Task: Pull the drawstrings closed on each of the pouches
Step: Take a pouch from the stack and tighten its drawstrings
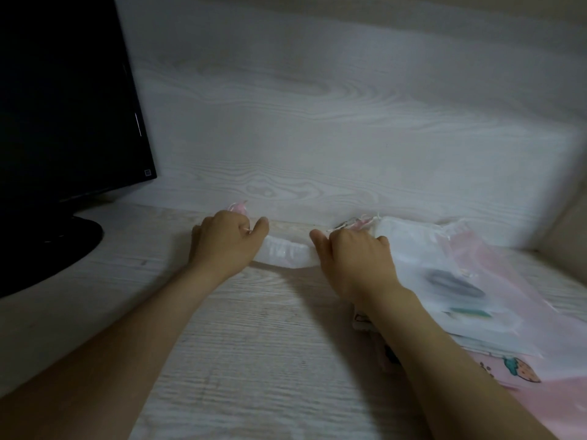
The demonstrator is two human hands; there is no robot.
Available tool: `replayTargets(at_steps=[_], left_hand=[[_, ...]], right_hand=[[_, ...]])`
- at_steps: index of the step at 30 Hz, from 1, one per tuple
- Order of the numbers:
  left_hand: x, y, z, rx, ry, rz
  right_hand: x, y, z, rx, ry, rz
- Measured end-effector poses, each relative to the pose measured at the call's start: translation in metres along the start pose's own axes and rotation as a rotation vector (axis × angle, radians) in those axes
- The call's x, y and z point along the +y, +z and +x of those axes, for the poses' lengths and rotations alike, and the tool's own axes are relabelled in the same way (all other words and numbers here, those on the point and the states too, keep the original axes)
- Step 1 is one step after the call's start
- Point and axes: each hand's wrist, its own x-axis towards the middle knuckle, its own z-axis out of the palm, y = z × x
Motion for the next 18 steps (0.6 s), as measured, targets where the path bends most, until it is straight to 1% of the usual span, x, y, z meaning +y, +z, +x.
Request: replayTargets(at_steps=[1,3,5,7,9,11,15,17,18], left_hand=[[-0.003,0.003,0.0,-0.032,-0.022,-0.025],[-0.008,0.008,0.001,-0.08,-0.055,-0.044],[-0.008,0.009,0.003,-0.065,-0.062,-0.062],[-0.007,0.006,0.003,-0.03,-0.06,-0.063],[-0.007,0.004,0.004,-0.012,-0.054,-0.062],[-0.009,0.003,0.005,-0.014,-0.048,-0.05],[-0.013,-0.002,0.01,0.01,-0.112,-0.003],[-0.016,-0.006,0.012,0.042,-0.173,0.014],[-0.019,-0.007,0.013,0.054,-0.196,0.031]], right_hand=[[0.001,-0.001,0.001,0.006,0.017,0.044],[0.001,-0.005,0.001,0.073,0.053,0.077],[0.0,-0.008,-0.001,0.183,0.044,0.072],[-0.003,-0.009,0.0,0.226,0.046,0.162],[-0.005,-0.01,0.004,0.19,0.149,0.448],[-0.005,-0.01,0.009,0.115,0.309,0.795],[-0.007,-0.009,0.012,0.028,0.686,1.413],[-0.009,-0.012,0.01,0.001,0.81,1.594],[-0.009,-0.012,0.009,0.004,0.838,1.658]])
